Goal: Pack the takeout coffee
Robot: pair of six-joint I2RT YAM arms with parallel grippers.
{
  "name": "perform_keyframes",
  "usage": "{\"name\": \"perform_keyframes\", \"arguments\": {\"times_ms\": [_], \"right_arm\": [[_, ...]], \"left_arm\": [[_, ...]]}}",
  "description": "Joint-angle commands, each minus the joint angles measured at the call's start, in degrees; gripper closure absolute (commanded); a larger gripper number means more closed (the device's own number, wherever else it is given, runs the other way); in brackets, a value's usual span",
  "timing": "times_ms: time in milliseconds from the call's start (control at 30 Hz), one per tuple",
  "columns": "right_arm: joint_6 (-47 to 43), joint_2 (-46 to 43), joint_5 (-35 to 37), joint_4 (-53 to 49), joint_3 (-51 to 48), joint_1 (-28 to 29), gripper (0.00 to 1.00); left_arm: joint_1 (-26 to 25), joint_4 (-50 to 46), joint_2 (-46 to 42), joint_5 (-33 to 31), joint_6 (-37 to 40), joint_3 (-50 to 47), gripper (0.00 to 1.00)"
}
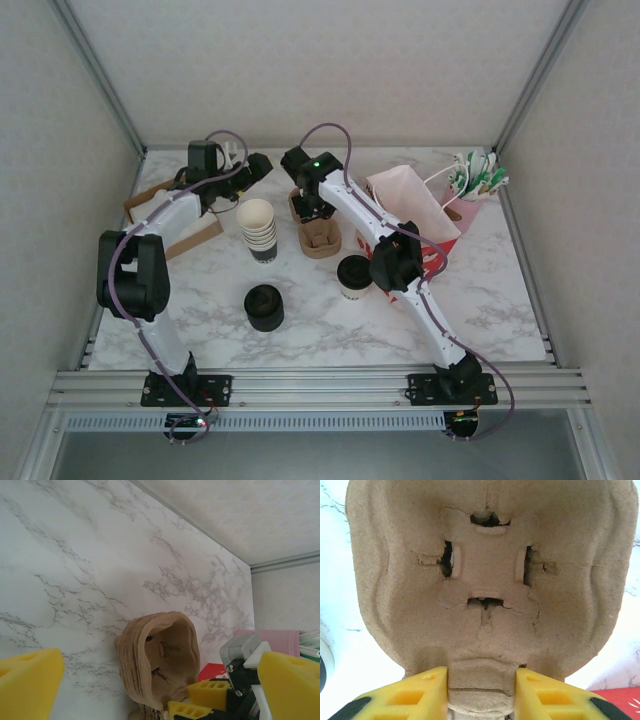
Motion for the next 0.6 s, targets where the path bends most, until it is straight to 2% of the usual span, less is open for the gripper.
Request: {"name": "perform_keyframes", "arguments": {"times_ms": [0,133,567], "right_arm": [[0.53,-1.29,0.08,-0.58,1.99,0.30,0.66],[0.58,-2.24,0.20,-0.58,1.91,0.29,0.67],[1.18,-4.47,0.28,-0.15,1.03,0.38,0.69]], "left_arm": [[-0.29,2.61,0.28,2.19,-0.74,-1.41,0.03],[-0.27,3.19,0.12,3.02,-1.13,-1.78,0.07],[-0.37,4.00,-0.40,4.09,-1.40,-2.32,0.07]]}}
